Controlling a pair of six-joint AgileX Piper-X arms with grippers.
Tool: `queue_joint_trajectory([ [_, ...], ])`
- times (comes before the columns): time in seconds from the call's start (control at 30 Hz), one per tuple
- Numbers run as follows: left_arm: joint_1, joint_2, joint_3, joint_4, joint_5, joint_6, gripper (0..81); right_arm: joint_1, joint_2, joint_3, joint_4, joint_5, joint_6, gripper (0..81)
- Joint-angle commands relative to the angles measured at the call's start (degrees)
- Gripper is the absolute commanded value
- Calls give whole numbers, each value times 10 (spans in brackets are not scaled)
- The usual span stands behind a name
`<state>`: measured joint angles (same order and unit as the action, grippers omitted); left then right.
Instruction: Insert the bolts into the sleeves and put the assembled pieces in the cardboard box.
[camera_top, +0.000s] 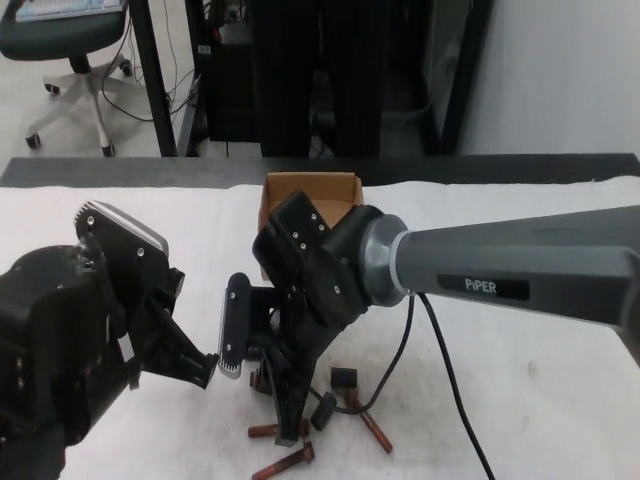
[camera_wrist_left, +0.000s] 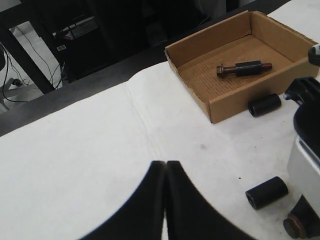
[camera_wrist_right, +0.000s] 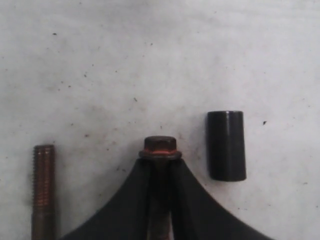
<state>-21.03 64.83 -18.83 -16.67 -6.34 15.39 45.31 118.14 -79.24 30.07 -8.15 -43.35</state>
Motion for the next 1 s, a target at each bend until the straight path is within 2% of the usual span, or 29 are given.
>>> queue_joint_trajectory([
  [0.0, 1, 1, -5, -3, -5, 0, 3, -3, 7, -4, 6, 9, -4, 6],
  [0.17, 1, 1, -5, -3, -5, 0, 3, -9, -21, -4, 11, 9, 13, 6],
  [0.33, 1, 1, -5, 0, 11, 0, 3, -39, -93, -4, 16, 1, 29, 6],
  [0.53, 1, 1, -5, 11, 167, 0, 3, -110, -178, -4, 50, -99, 92, 6],
  [0.7, -3, 1, -28, 29, 245, -1, 3, -166, -217, -3, 113, -181, 108, 7],
  [0.87, -24, 3, -119, 138, 257, 10, 1, -186, -224, -3, 148, -234, 108, 8],
  [0.97, -35, 12, -207, 258, 232, 79, 23, -186, -225, 4, 149, -239, 108, 8],
])
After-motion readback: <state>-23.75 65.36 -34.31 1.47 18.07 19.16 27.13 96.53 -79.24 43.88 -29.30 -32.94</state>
